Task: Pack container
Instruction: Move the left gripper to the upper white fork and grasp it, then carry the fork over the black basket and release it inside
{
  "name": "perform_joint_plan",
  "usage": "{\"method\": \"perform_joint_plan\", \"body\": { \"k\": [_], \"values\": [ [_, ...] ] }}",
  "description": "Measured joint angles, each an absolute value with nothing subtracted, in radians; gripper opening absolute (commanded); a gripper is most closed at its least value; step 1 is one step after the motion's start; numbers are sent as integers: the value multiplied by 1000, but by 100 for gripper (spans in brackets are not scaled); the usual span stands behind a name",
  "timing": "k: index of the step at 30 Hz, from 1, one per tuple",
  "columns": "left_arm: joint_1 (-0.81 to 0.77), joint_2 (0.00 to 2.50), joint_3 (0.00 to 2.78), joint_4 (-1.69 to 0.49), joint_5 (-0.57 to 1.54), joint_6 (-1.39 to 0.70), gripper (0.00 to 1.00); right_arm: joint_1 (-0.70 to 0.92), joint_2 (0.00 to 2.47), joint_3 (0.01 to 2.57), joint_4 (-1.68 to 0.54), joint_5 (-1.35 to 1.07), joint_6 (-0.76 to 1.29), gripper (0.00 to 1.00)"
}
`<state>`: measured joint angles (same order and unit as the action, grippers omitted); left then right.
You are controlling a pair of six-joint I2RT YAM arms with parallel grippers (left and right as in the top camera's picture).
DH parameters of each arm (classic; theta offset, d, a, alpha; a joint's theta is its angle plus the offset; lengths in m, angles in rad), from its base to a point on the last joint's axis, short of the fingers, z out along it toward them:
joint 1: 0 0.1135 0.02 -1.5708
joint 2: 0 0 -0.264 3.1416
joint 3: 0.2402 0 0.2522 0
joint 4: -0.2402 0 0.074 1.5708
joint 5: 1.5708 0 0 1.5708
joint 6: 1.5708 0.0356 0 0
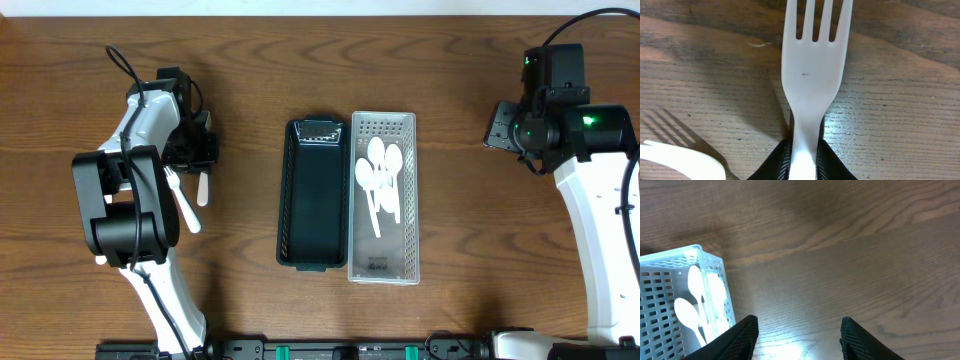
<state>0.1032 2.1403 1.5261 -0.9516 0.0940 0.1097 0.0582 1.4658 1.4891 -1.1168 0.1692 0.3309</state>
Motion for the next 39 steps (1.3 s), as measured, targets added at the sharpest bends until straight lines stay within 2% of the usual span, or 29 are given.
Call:
{"method": "perform_joint_plan", "body": {
  "k": [1,2,10,15,21,26,32,39],
  "values": [
    [103,2140,1526,-948,94,110,19,58,1466,1489,-1117,170,331,56],
    [103,2140,1526,-943,94,110,13,58,1466,1489,-1117,169,331,56],
    [101,2091,1526,-938,94,110,11,58,1466,1489,-1117,170,331,56],
    [65,1943,1527,-943,92,97,7,58,1466,1489,-1117,170,331,56],
    [-112,1674,1540,-953,90,-17,7,58,1466,1489,-1111,170,331,56],
    [-341,1557,1556,-950,91,-128,6,58,1466,1489,-1097,169,331,56],
    [-515,1623,1546,-950,98,-173,6,58,1466,1489,-1095,169,331,56],
    [-557,1821,1509,-971,98,-187,6,58,1466,1489,-1104,170,331,56]
  ]
}}
